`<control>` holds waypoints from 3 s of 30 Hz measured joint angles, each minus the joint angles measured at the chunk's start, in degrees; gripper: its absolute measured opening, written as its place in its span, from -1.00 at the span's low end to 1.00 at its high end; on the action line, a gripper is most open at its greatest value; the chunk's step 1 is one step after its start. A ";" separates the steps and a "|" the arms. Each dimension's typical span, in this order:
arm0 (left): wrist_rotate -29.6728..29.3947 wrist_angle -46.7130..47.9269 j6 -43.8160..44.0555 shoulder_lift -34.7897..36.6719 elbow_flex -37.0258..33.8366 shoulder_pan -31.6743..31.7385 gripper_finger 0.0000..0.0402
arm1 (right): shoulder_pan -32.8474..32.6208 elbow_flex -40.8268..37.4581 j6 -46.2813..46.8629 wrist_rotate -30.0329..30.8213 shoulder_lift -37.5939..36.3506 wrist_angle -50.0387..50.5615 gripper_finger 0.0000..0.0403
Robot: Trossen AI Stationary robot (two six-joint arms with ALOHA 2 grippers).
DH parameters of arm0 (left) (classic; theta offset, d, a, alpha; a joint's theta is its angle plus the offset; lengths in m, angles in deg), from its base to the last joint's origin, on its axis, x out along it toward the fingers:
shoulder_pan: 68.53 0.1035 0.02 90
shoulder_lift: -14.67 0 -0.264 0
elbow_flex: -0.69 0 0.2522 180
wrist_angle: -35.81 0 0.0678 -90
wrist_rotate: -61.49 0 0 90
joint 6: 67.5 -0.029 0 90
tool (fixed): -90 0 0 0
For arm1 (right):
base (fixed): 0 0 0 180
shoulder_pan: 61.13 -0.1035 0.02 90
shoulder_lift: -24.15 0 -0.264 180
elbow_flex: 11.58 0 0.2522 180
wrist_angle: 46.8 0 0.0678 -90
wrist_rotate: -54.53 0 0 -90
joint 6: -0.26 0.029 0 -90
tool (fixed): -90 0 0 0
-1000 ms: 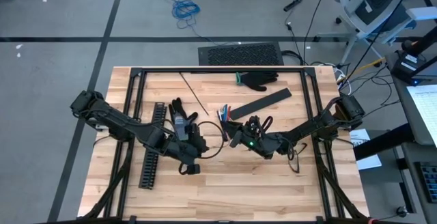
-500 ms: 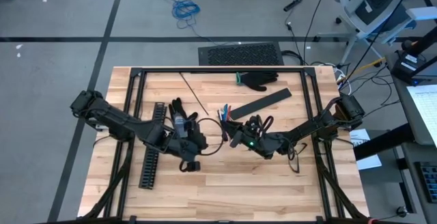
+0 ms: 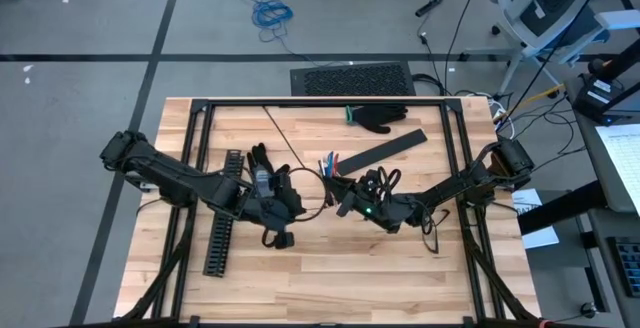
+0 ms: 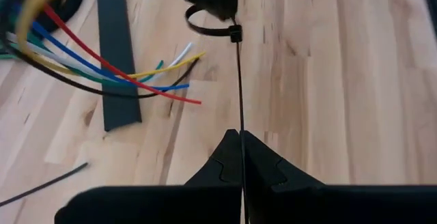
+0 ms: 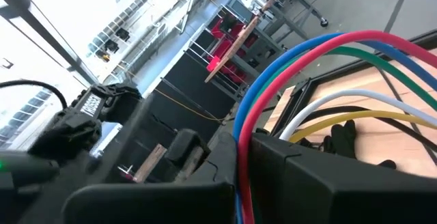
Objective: Ziptie cables
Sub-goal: Wrap the cable wires with the black zip tie
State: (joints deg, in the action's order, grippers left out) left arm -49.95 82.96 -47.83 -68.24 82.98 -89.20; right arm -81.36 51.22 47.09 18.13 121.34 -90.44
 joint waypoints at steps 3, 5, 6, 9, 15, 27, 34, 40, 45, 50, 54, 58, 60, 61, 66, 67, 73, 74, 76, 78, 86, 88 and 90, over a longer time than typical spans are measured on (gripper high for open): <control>-0.78 -0.02 0.95 1.81 0.00 0.09 -1.00 | 0.00 0.00 -0.08 0.00 0.00 0.00 -0.95; -1.36 -0.07 0.95 2.77 0.00 0.09 -1.00 | 0.10 0.00 -0.58 0.01 0.00 0.01 -0.95; -1.38 -0.07 0.96 3.21 0.00 0.09 -1.00 | 0.20 0.00 -0.78 0.00 0.00 0.00 -0.95; -1.31 -0.21 1.08 3.77 0.00 0.09 -1.00 | 0.43 0.00 -1.01 0.01 0.00 -0.23 -0.95; -1.68 -4.04 2.27 4.01 0.00 0.09 -1.00 | 0.43 0.00 -1.53 0.04 0.00 -1.66 -0.95; -4.13 -3.98 -0.93 3.04 -0.02 3.24 -1.00 | -0.05 0.00 -4.50 0.01 0.00 -5.75 -0.95; -4.14 -4.17 -1.58 3.04 -0.02 3.41 -1.00 | -0.13 -0.02 -4.73 -0.11 0.00 -7.66 -0.95; -4.64 -4.66 -1.58 3.04 -0.02 3.41 -1.00 | -0.30 -0.02 -6.08 -0.15 -0.02 -8.50 -0.95; -5.07 -5.07 -1.56 3.04 -0.02 3.41 -1.00 | -0.50 -0.02 -10.15 -0.15 -0.02 -8.44 -0.95; -5.07 -8.56 -0.66 3.88 -0.02 3.30 -1.00 | -0.52 -0.02 -11.89 -0.09 -0.02 -7.40 -0.95; -5.09 -10.49 -0.53 5.21 -0.02 3.30 -1.00 | -0.50 -0.02 -12.61 0.42 0.00 -8.45 -0.95; -5.09 -10.57 0.36 5.25 -0.02 3.26 -1.00 | -0.33 -0.02 -15.12 0.52 0.00 -11.92 -0.95; -5.20 -10.76 1.70 4.74 -0.40 2.96 -1.00 | -0.33 -0.02 -17.48 0.52 0.00 -14.62 -0.95; -5.77 -10.54 1.99 4.47 -0.82 2.73 -1.00 | -0.33 -0.02 -18.93 0.52 -0.04 -15.73 -0.95; -9.78 -8.97 2.80 4.30 -3.94 1.22 -1.00 | -0.35 -0.02 -25.60 1.44 -2.56 -15.84 -0.95; -10.49 -8.62 3.24 4.36 -4.59 0.92 -1.00 | -0.29 -0.02 -25.99 1.44 -3.23 -15.45 -0.95; -14.49 -8.99 3.99 5.05 -7.02 -0.71 -1.00 | 0.01 -0.02 -24.91 1.53 -4.22 -12.36 -0.95; -14.72 -8.96 3.97 5.05 -7.04 -0.83 -1.00 | 0.07 -0.02 -24.27 1.53 -4.22 -11.96 -0.95; -14.73 -8.97 3.97 5.05 -7.04 -0.83 -1.00 | 0.26 -0.02 -22.89 1.49 -4.22 -10.12 -0.95; -14.88 -9.01 3.89 5.05 -7.04 -0.78 -1.00 | 0.39 -0.04 -22.69 1.53 -4.13 -9.73 -0.95; -14.88 -8.96 3.90 5.05 -7.04 -1.00 -1.00 | 2.36 -0.04 -23.51 0.87 -4.22 -11.79 -0.95; -14.88 -8.90 3.83 5.05 -7.04 -1.07 -1.00 | 2.97 -0.04 -23.40 -0.88 -4.19 -11.41 -0.95; -14.88 -8.71 3.53 5.05 -7.04 -1.35 -1.00 | 3.46 -0.04 -23.32 -1.31 -4.20 -11.50 -0.95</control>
State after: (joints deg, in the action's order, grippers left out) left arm -64.83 74.25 -44.30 -63.20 75.94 -90.55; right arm -77.90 51.17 23.76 16.82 117.14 -101.94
